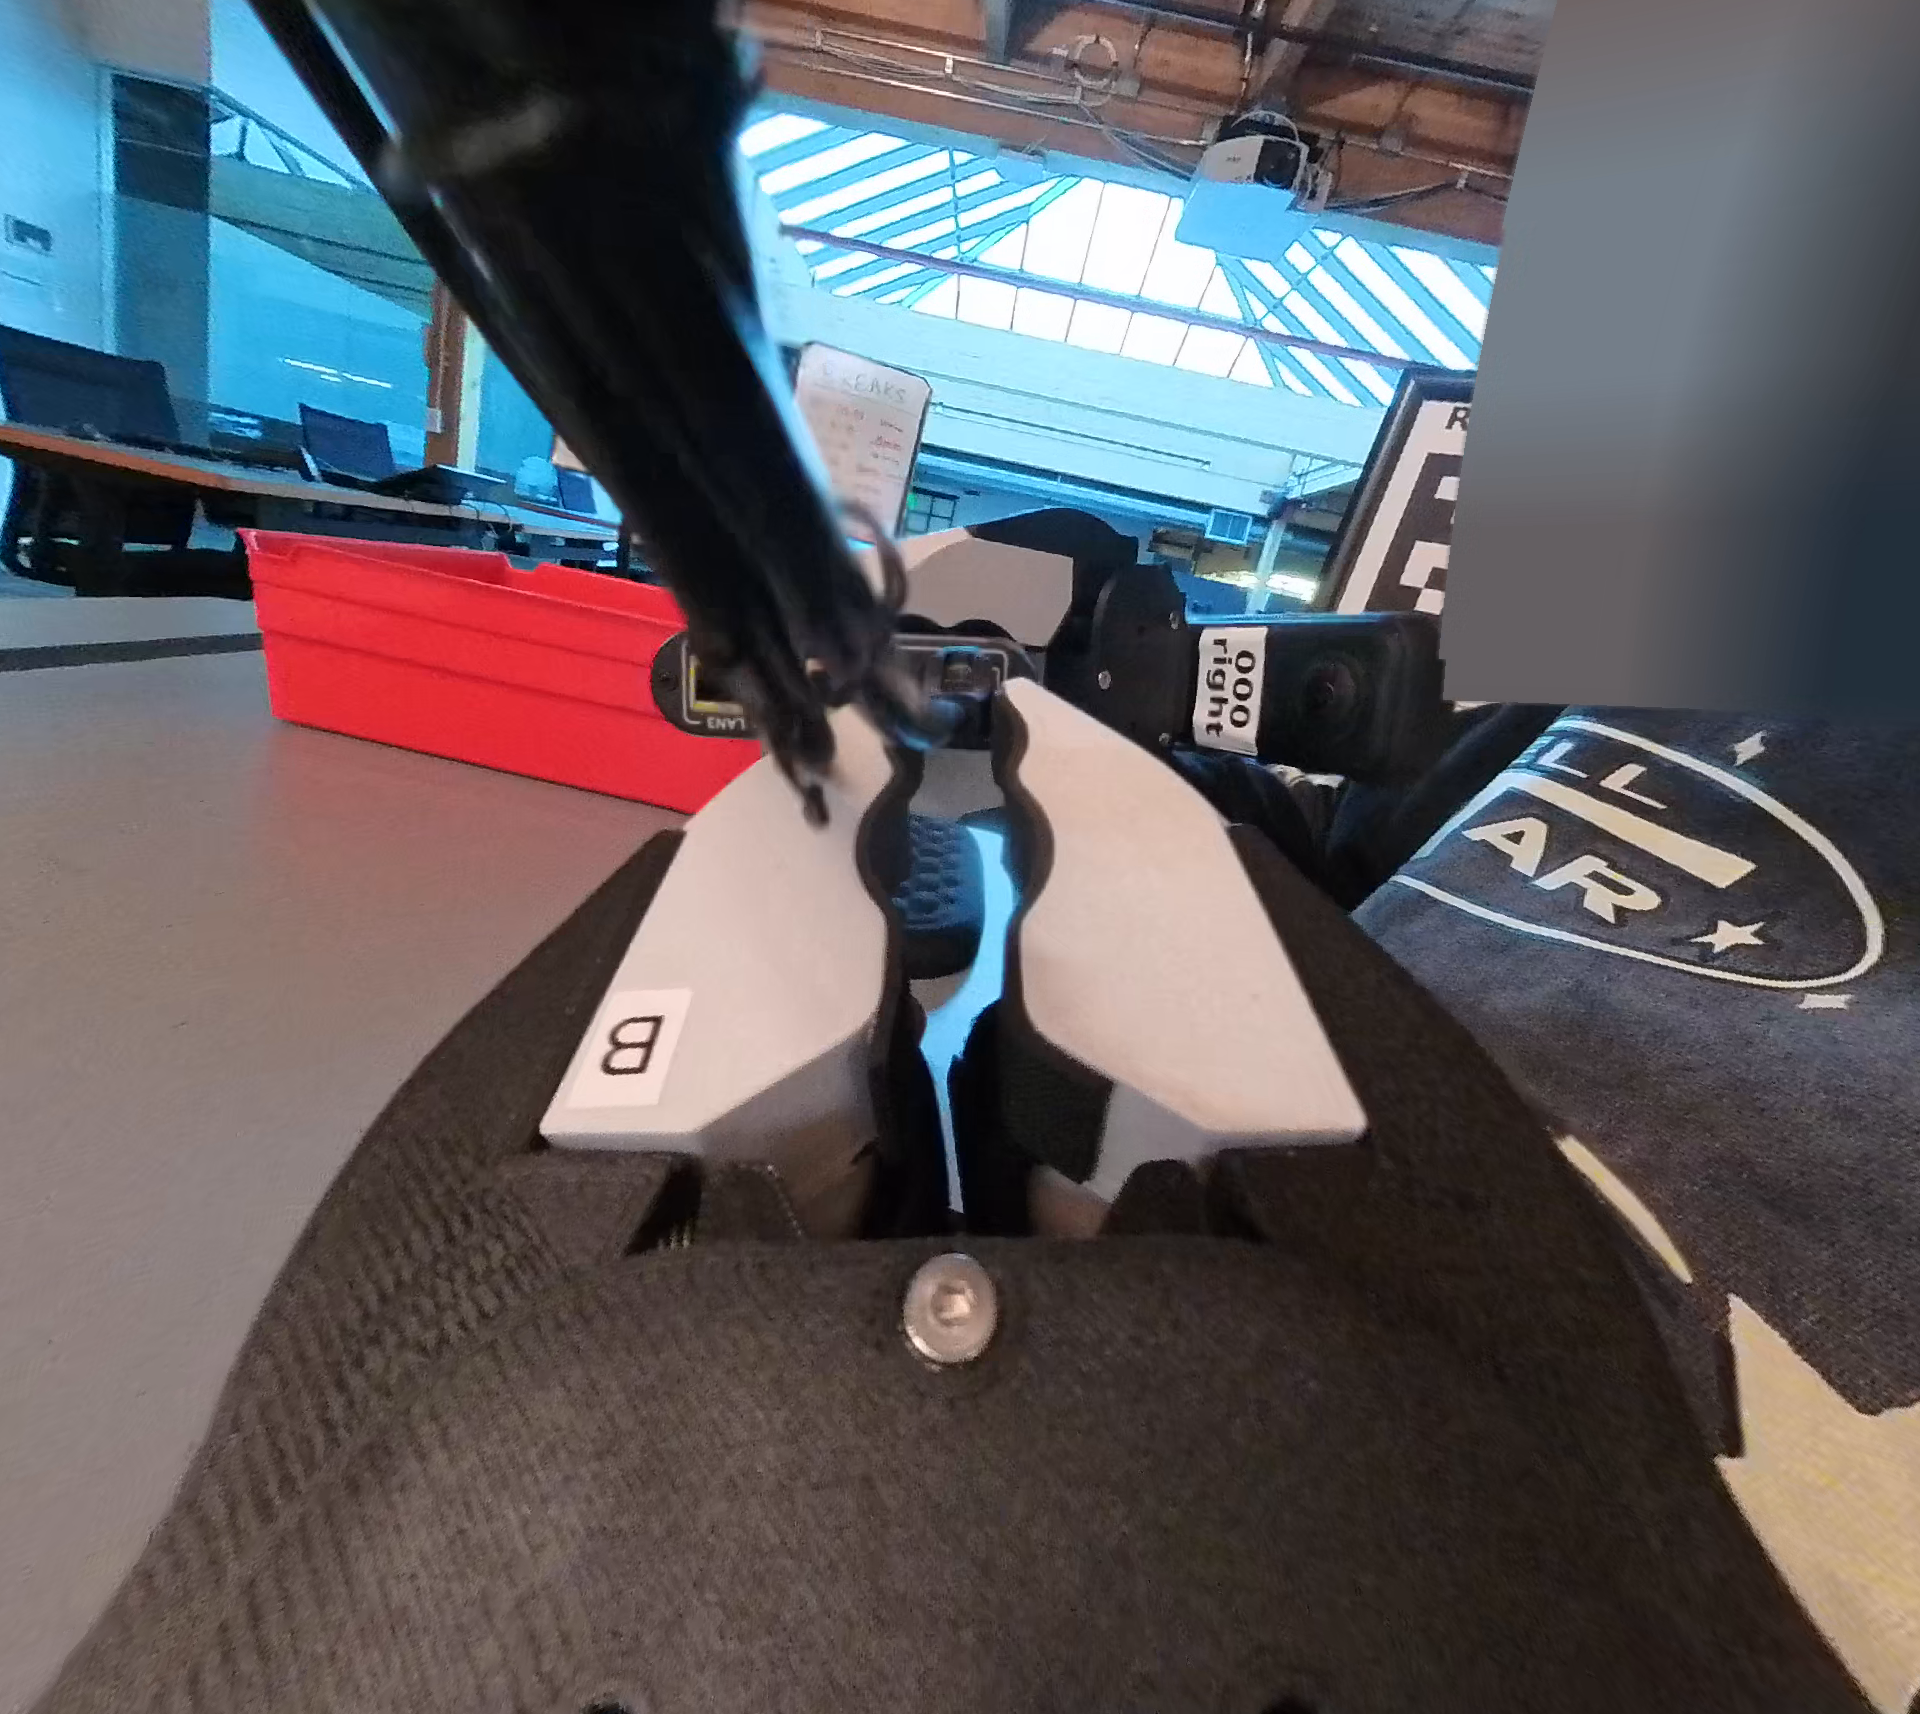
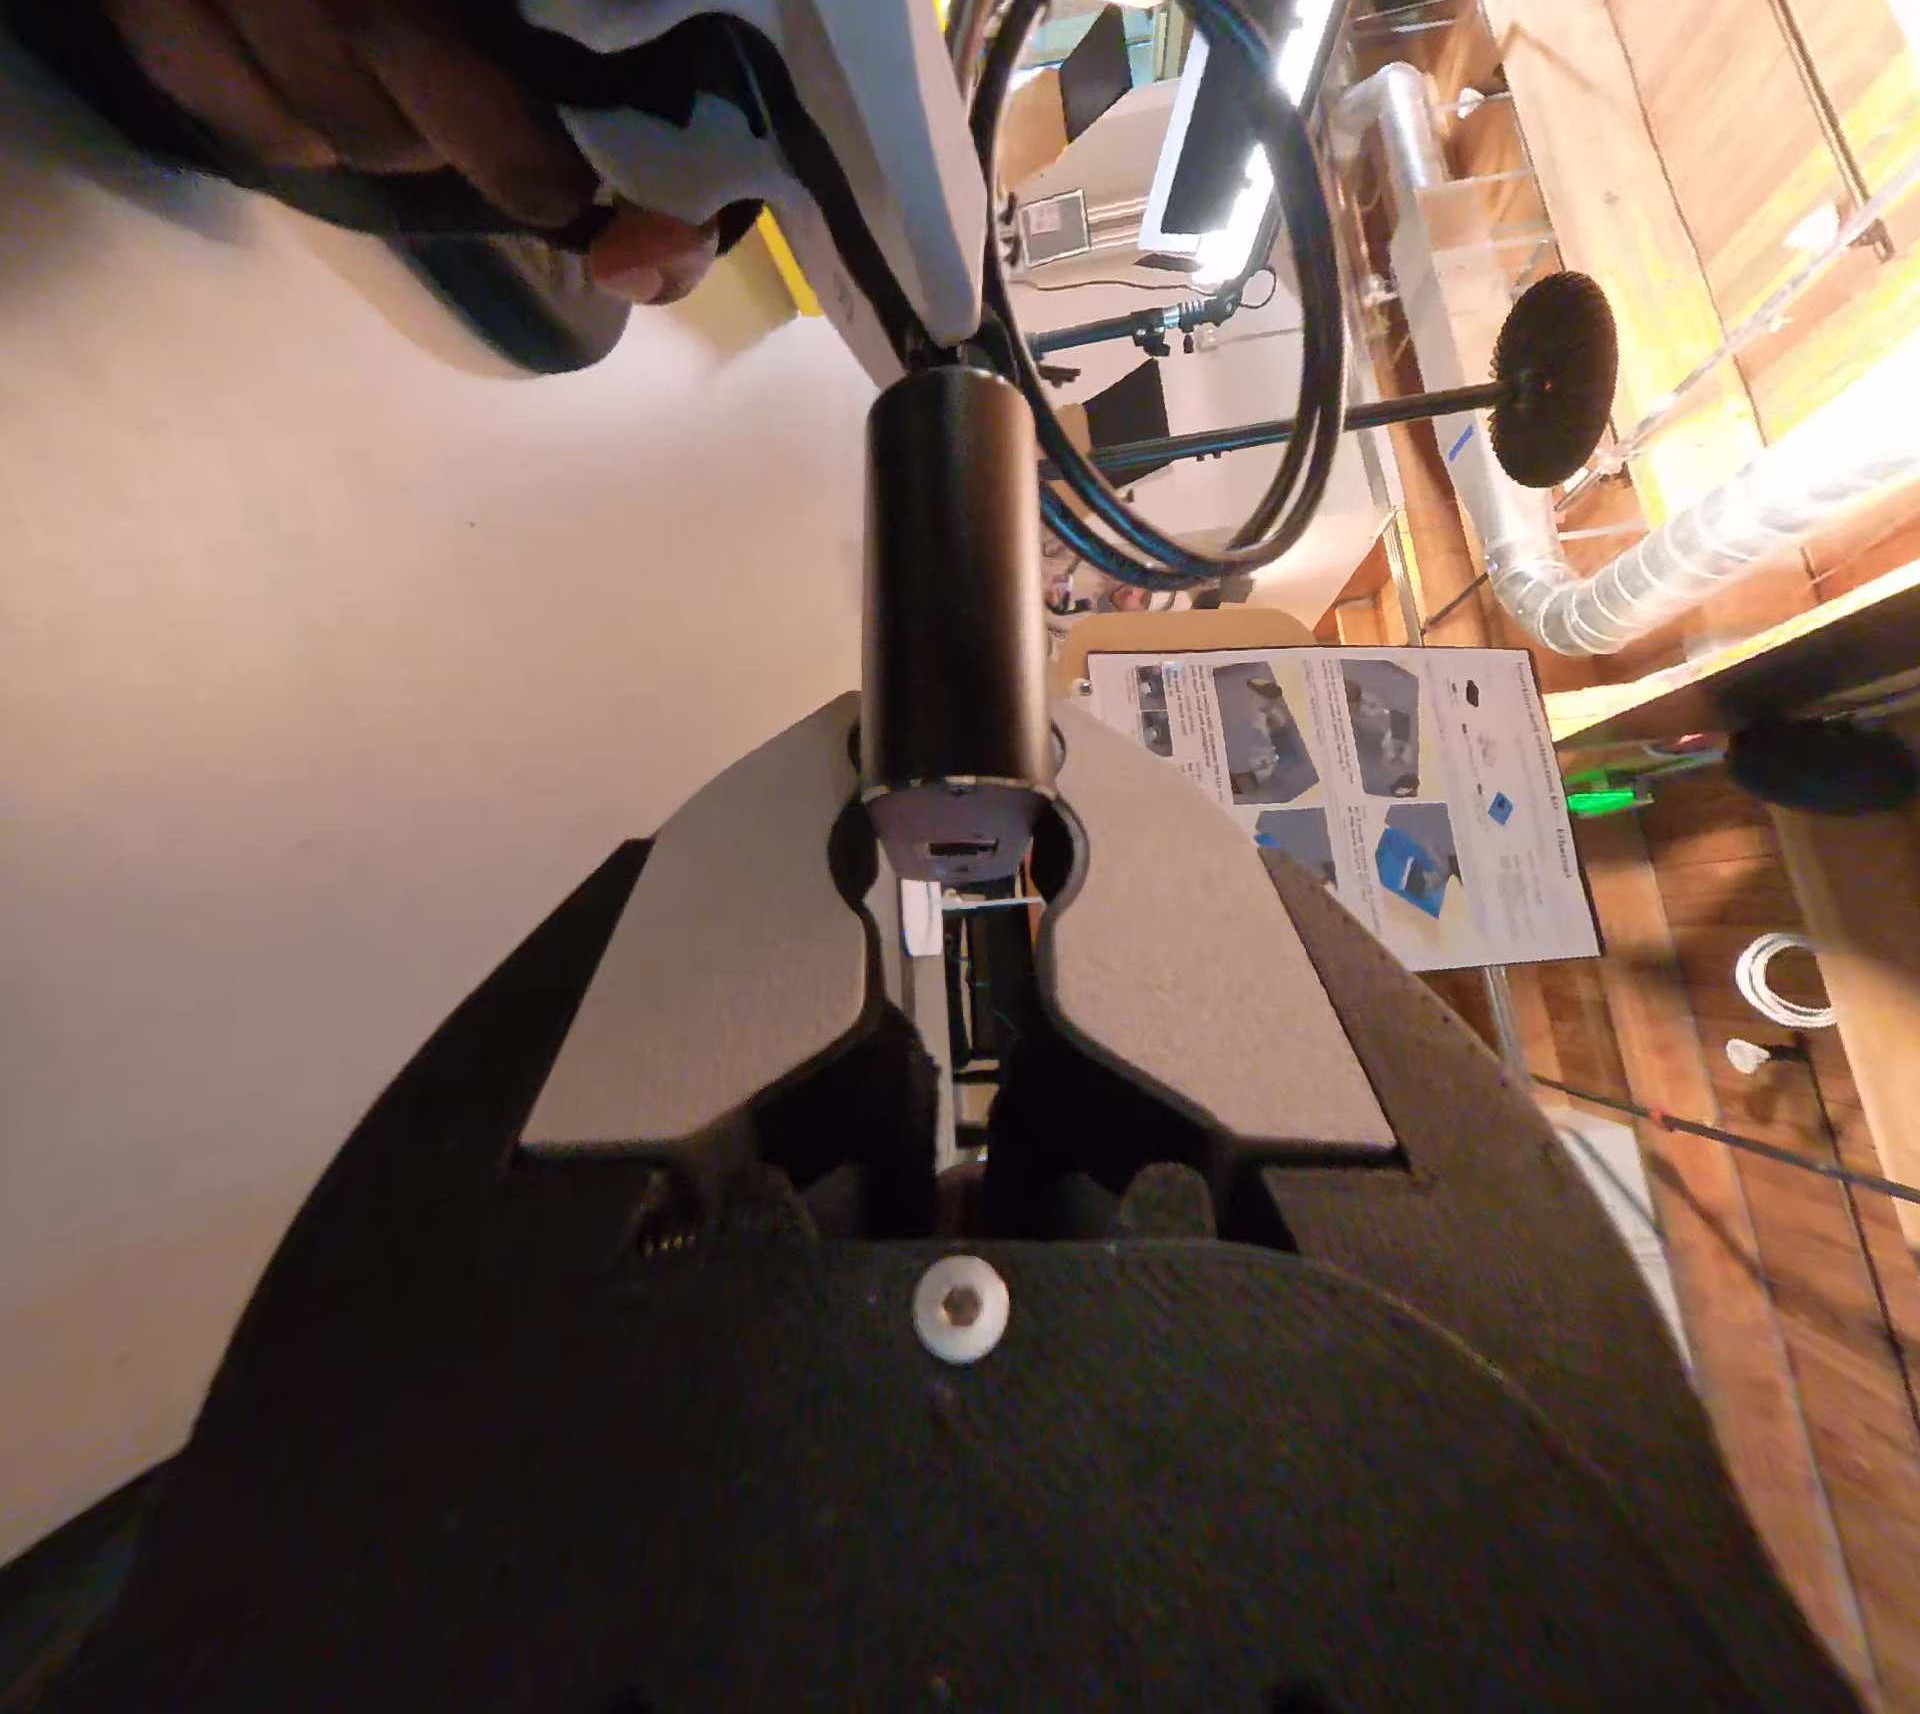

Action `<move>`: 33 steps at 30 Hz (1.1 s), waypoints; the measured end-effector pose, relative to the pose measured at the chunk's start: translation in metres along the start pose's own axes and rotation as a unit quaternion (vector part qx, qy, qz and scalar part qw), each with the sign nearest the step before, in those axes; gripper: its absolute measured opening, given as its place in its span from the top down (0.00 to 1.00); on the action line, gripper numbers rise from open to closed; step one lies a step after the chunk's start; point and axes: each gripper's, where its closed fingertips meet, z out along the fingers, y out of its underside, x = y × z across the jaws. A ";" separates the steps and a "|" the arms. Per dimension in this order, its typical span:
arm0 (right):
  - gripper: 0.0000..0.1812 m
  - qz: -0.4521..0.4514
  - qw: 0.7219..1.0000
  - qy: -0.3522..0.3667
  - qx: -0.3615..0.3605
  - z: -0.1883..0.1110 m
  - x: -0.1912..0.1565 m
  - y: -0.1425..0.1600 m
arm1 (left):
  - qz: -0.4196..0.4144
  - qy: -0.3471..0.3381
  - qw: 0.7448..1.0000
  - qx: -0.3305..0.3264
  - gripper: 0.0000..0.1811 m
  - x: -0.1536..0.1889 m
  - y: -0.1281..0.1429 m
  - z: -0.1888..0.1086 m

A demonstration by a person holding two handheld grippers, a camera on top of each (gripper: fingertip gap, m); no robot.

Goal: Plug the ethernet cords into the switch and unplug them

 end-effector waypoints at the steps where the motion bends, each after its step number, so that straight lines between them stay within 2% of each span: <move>1: 0.86 0.003 1.000 0.000 -0.002 0.000 -0.001 0.001 | 0.000 -0.001 1.000 -0.001 0.93 0.000 0.000 0.000; 7: 0.86 -0.005 1.000 0.002 -0.026 0.003 -0.002 0.003 | 0.016 -0.006 1.000 -0.014 0.93 0.000 0.004 0.002; 11: 0.86 -0.010 0.999 0.007 -0.029 0.004 0.002 0.004 | 0.009 0.003 1.000 -0.001 0.93 -0.001 0.001 0.001; 12: 0.86 -0.015 0.999 0.011 -0.036 0.004 0.004 0.006 | 0.008 -0.005 1.000 0.004 0.92 -0.004 -0.001 0.002; 14: 0.86 -0.025 0.998 0.025 -0.057 0.001 0.009 0.018 | 0.013 -0.032 0.999 0.014 0.81 -0.012 -0.006 0.000; 16: 0.86 -0.029 0.994 0.032 -0.096 -0.006 0.012 0.042 | 0.011 -0.081 0.995 0.058 0.75 -0.026 -0.019 -0.010; 18: 0.86 -0.047 0.988 0.029 -0.141 -0.015 0.008 0.068 | -0.009 -0.137 0.981 0.136 0.73 -0.044 -0.041 -0.027; 20: 0.86 -0.054 0.980 0.006 -0.189 -0.025 -0.005 0.094 | -0.008 -0.185 0.961 0.205 0.72 -0.055 -0.059 -0.046; 22: 0.86 -0.071 0.971 -0.027 -0.226 -0.033 -0.023 0.112 | 0.034 -0.219 0.945 0.239 0.72 -0.055 -0.071 -0.059; 26: 0.86 -0.110 0.953 -0.084 -0.270 -0.042 -0.053 0.130 | 0.127 -0.234 0.938 0.223 0.73 -0.045 -0.078 -0.060; 33: 0.85 -0.100 0.943 -0.150 -0.278 -0.048 -0.065 0.137 | 0.101 -0.232 0.940 0.227 0.73 -0.052 -0.077 -0.062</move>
